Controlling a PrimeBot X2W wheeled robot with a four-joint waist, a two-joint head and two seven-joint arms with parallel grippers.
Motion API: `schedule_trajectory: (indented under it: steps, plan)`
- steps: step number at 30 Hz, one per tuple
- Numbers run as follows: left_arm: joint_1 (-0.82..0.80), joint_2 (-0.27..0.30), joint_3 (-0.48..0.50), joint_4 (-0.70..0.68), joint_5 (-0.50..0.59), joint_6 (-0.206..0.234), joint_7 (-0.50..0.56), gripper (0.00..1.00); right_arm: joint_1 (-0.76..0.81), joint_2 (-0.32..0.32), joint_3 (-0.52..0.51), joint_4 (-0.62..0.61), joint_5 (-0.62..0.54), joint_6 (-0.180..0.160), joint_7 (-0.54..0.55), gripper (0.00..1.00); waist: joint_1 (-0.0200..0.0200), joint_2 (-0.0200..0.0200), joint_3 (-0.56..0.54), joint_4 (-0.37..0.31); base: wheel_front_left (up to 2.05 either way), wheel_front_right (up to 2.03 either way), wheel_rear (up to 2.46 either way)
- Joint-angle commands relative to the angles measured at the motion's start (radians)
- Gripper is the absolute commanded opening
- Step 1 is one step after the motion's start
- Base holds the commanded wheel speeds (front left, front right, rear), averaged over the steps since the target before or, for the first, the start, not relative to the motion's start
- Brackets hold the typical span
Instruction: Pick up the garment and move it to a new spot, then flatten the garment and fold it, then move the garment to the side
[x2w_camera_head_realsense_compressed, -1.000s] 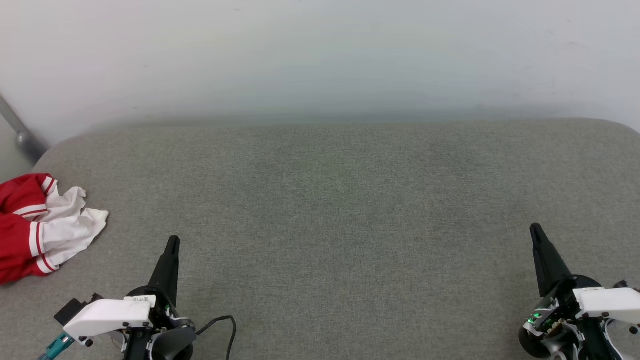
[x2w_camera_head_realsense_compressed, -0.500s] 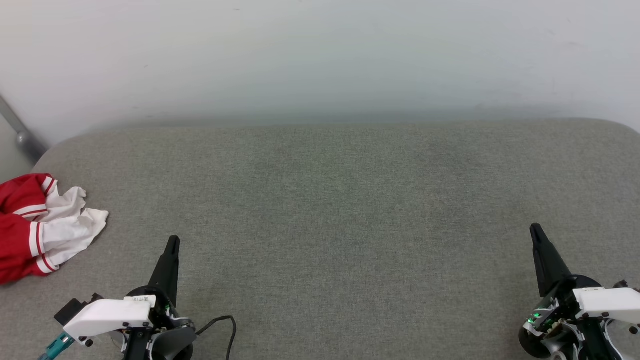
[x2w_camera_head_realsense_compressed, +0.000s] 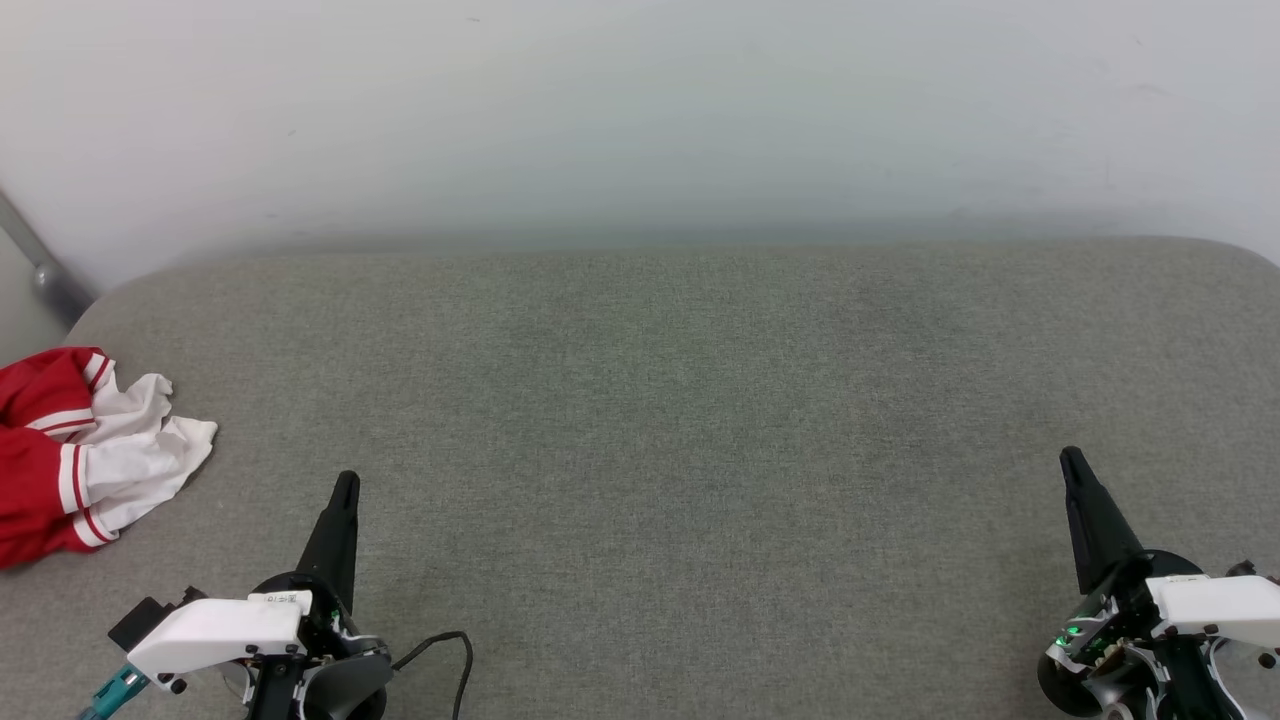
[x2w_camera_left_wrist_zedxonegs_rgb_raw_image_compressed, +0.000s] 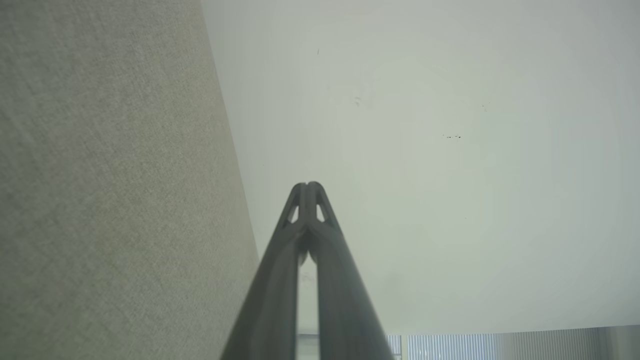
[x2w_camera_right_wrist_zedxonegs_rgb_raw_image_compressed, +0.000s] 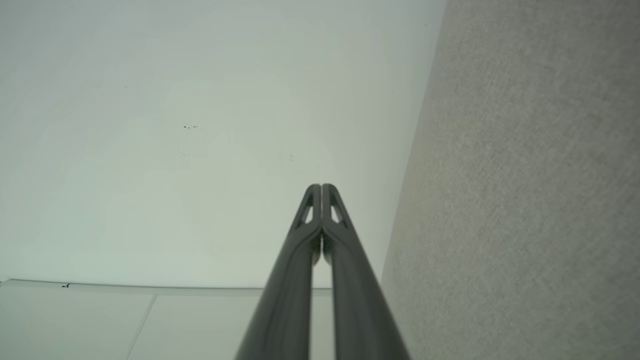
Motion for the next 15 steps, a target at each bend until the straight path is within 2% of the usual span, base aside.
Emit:
schedule_trajectory:
  steps: [1, 4, 5, 15]
  plan:
    - [-0.007, -0.002, 0.002, 0.000, 0.001, -0.002, 0.004, 0.00, -0.013, 0.004, 0.001, 0.001, -0.004, 0.000, 0.000, 0.00, 0.0000, -0.0001, 0.000, 0.000, 0.00, 0.00, 0.00]
    - [-0.007, -0.002, 0.002, 0.000, 0.001, -0.002, 0.004, 0.00, -0.013, 0.004, 0.001, 0.001, -0.004, 0.000, 0.000, 0.00, 0.0000, -0.0001, 0.000, 0.000, 0.00, 0.00, 0.00]
    - [-0.007, -0.002, 0.002, 0.000, 0.001, -0.002, 0.003, 1.00, -0.013, 0.004, 0.001, 0.001, -0.004, 0.000, 0.000, 1.00, 0.0000, -0.0001, 0.000, 0.000, 0.00, 0.00, 0.00]
    - [0.031, -0.002, -0.010, -0.005, 0.036, 0.000, -0.036, 1.00, 0.033, 0.001, 0.008, 0.006, -0.041, 0.000, -0.035, 1.00, 0.0000, -0.0001, 0.000, 0.000, 0.00, 0.00, 0.00]
